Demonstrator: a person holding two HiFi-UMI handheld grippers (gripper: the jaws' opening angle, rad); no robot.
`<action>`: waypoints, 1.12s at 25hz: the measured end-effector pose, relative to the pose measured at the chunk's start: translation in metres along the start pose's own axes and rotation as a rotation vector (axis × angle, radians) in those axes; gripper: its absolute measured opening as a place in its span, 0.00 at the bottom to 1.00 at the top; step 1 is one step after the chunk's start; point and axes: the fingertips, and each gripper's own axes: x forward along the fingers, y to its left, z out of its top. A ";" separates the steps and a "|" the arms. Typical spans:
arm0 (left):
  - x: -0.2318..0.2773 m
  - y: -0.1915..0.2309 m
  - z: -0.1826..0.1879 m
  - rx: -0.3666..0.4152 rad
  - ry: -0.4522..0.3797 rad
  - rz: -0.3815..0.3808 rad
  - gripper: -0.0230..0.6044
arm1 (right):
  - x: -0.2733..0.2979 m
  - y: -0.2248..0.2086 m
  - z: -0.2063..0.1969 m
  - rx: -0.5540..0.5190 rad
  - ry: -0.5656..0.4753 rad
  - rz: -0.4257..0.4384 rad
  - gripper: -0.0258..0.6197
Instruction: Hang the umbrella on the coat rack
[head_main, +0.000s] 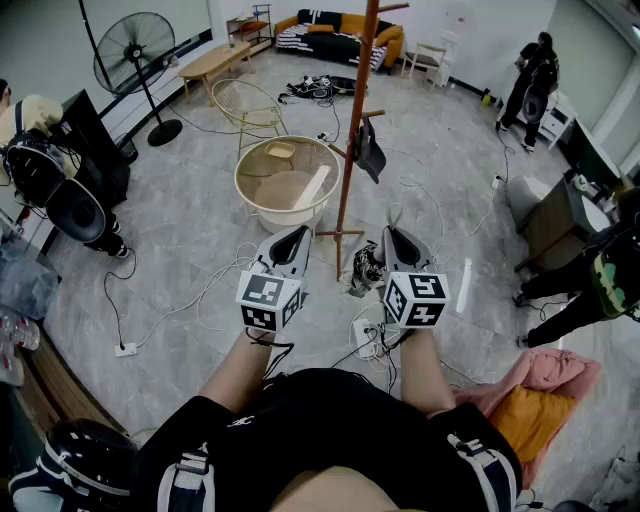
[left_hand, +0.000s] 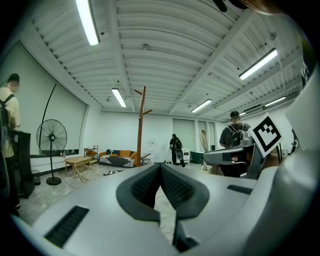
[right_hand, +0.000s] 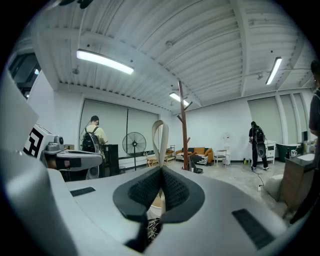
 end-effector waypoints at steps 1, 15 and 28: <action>-0.002 0.003 0.002 0.000 -0.001 0.002 0.06 | 0.001 0.003 0.002 0.000 -0.001 0.000 0.07; -0.026 0.072 -0.006 -0.003 -0.033 -0.036 0.06 | 0.032 0.065 0.010 -0.001 -0.048 -0.036 0.07; -0.005 0.128 -0.023 -0.020 -0.003 -0.055 0.06 | 0.097 0.088 0.036 -0.034 -0.087 -0.045 0.07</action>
